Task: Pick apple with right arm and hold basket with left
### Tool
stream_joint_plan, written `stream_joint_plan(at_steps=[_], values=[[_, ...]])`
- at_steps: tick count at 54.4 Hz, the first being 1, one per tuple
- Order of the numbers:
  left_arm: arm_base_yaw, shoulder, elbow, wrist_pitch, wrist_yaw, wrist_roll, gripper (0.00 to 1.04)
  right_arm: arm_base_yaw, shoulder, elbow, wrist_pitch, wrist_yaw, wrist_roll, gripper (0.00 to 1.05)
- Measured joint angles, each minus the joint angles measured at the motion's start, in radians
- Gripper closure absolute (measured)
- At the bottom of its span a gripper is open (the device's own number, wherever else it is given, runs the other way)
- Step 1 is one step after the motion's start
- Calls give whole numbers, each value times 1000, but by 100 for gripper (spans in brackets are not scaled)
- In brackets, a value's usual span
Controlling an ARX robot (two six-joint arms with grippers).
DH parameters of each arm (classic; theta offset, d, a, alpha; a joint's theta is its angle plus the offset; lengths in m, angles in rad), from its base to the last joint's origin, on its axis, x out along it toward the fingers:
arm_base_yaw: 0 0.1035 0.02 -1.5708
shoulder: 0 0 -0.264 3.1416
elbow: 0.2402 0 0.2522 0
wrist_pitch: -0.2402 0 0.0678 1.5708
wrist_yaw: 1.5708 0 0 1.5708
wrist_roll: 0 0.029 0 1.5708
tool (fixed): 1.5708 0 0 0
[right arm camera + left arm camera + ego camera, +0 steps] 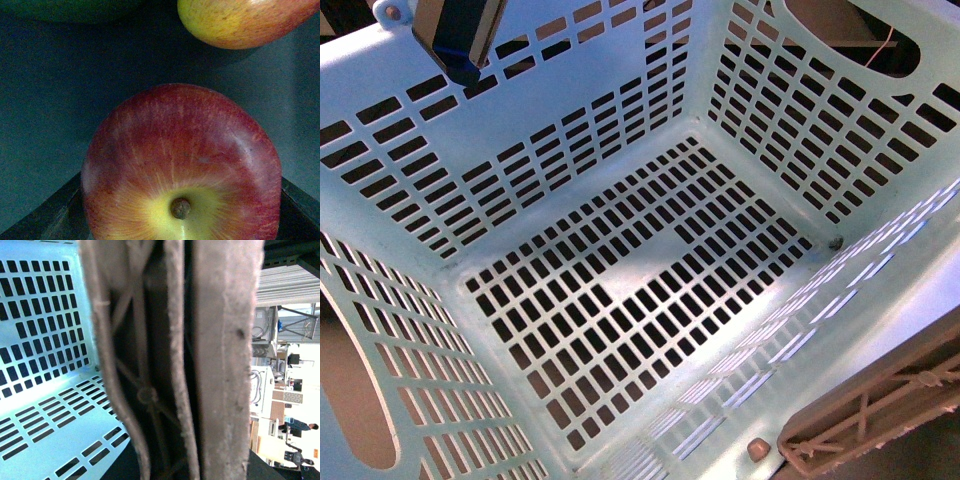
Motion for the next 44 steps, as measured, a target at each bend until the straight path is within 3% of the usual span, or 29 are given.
stream_joint_plan(at_steps=[29, 39, 44], values=[[0, 0, 0, 0, 0, 0, 88, -123, -534, -197, 0, -55, -4, 25], [0, 0, 0, 0, 1, 0, 88, -92, -778, -228, -101, -82, 42, 25], [0, 0, 0, 0, 0, 0, 88, -22, -979, -212, -191, -80, 87, 25]])
